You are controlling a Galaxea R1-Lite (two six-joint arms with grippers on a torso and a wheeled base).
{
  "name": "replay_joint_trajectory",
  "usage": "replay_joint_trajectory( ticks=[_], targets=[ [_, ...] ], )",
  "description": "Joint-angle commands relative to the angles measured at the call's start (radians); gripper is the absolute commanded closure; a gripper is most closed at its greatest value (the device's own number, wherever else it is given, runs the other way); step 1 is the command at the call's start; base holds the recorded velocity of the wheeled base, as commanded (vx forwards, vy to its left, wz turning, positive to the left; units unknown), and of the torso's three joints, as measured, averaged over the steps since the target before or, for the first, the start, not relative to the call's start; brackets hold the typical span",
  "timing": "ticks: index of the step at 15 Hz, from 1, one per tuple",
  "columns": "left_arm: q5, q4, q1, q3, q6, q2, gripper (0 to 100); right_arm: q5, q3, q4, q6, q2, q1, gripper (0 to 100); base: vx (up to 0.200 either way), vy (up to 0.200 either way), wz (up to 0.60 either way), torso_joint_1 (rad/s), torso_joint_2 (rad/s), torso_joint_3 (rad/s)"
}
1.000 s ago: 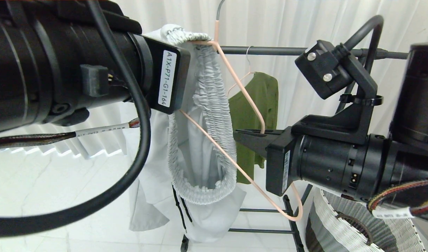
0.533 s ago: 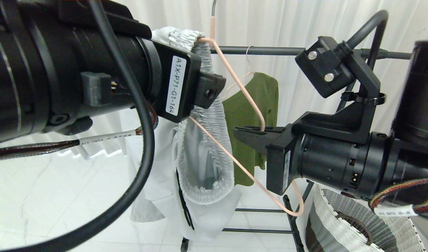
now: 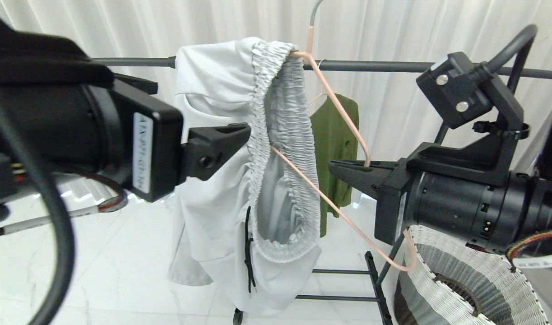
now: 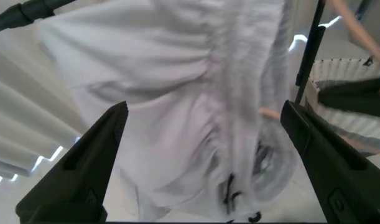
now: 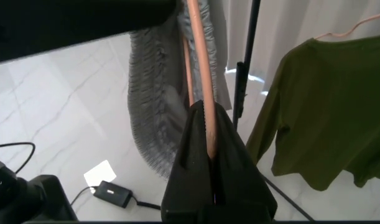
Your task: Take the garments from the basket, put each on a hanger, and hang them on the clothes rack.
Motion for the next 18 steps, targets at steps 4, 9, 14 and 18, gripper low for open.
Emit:
replay_joint_trajectory(
  ticks=[4, 9, 14, 18],
  targets=[
    [-0.282, 0.000, 0.172, 0.095, 0.225, -0.197, 0, 0.007, 0.095, 0.056, 0.000, -0.132, -0.008, 100, 0.000, 0.000, 0.00, 0.000, 0.00, 0.000],
    [-0.586, -0.111, 0.389, 0.109, 0.481, -0.119, 0, 0.045, 0.114, 0.139, -0.006, -0.186, 0.027, 100, 0.000, 0.000, 0.00, 0.000, 0.00, 0.000],
    [-0.642, -0.206, 0.363, 0.161, 0.515, -0.055, 0, 0.046, 0.124, 0.142, -0.016, -0.181, 0.078, 100, 0.000, 0.000, 0.00, 0.000, 0.00, 0.000],
    [-0.642, -0.224, 0.363, 0.158, 0.523, -0.033, 0, 0.094, 0.118, 0.183, -0.055, -0.186, 0.078, 100, 0.000, 0.000, 0.00, 0.000, 0.00, 0.000]
  ],
)
